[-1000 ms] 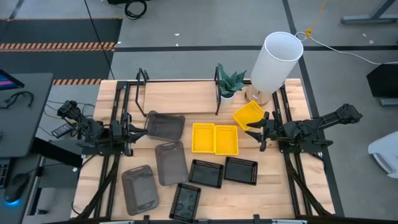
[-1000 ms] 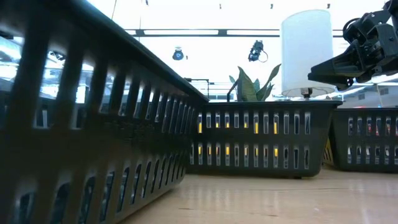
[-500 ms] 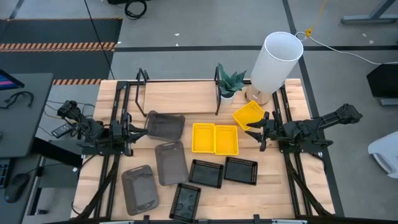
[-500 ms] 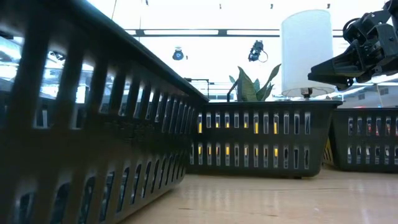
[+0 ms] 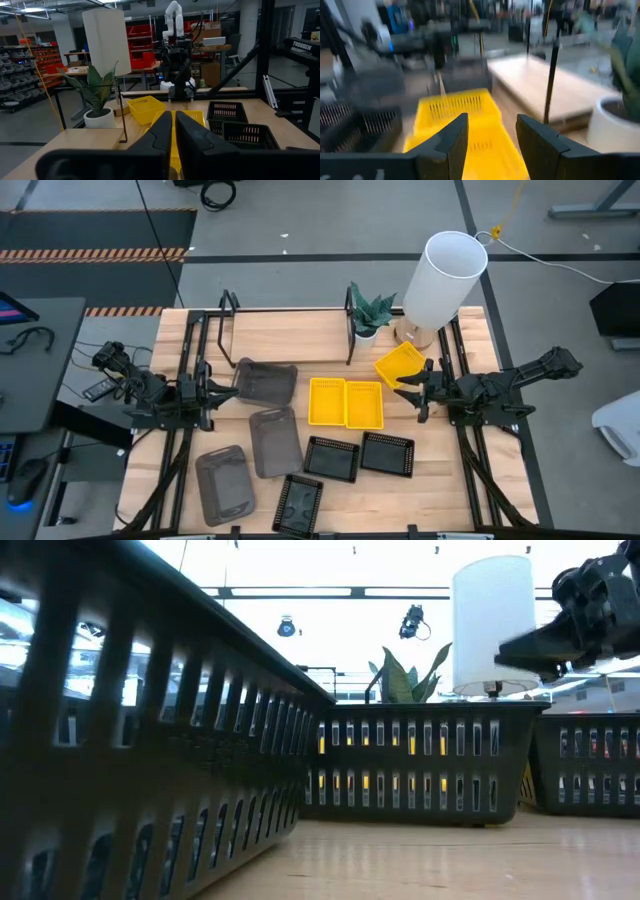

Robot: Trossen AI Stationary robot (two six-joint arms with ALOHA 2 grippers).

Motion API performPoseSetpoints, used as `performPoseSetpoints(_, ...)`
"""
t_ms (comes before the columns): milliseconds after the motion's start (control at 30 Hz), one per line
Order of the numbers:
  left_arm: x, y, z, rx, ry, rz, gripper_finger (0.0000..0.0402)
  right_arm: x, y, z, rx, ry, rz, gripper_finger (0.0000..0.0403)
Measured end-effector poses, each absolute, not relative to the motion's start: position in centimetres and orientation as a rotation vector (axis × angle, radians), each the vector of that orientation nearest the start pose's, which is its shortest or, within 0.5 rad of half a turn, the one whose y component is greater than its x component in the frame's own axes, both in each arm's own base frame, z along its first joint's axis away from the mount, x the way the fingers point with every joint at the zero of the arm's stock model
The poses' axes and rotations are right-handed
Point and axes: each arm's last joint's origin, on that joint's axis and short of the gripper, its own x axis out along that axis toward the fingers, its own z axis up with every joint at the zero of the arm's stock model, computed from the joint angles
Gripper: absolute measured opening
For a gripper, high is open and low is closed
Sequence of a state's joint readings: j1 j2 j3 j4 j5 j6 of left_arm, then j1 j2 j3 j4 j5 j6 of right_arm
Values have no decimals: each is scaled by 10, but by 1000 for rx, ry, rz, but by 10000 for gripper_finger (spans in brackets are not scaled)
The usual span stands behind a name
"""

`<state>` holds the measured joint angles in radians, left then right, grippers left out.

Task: Stack baskets on shelf by color
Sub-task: Stack the bottom left yellow basket on top of the bottom right yellow basket

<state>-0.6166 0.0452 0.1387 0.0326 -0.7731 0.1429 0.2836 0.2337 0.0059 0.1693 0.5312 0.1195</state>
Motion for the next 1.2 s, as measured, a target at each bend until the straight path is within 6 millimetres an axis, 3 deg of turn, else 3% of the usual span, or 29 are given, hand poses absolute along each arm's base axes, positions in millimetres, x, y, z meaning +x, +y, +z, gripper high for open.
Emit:
performPoseSetpoints(233, 79, -31, 209, 62, -86, 163, 33, 107, 16, 184, 178, -171, -237, 171)
performPoseSetpoints(533, 79, -31, 209, 62, -85, 163, 26, 105, 15, 191, 234, -249, -230, 171)
performPoseSetpoints(1067, 79, -31, 209, 62, -85, 163, 27, 107, 16, 180, 401, -164, -219, 171)
performPoseSetpoints(1200, 79, -31, 209, 61, -86, 163, 26, 110, 20, 180, 445, -126, -112, 171)
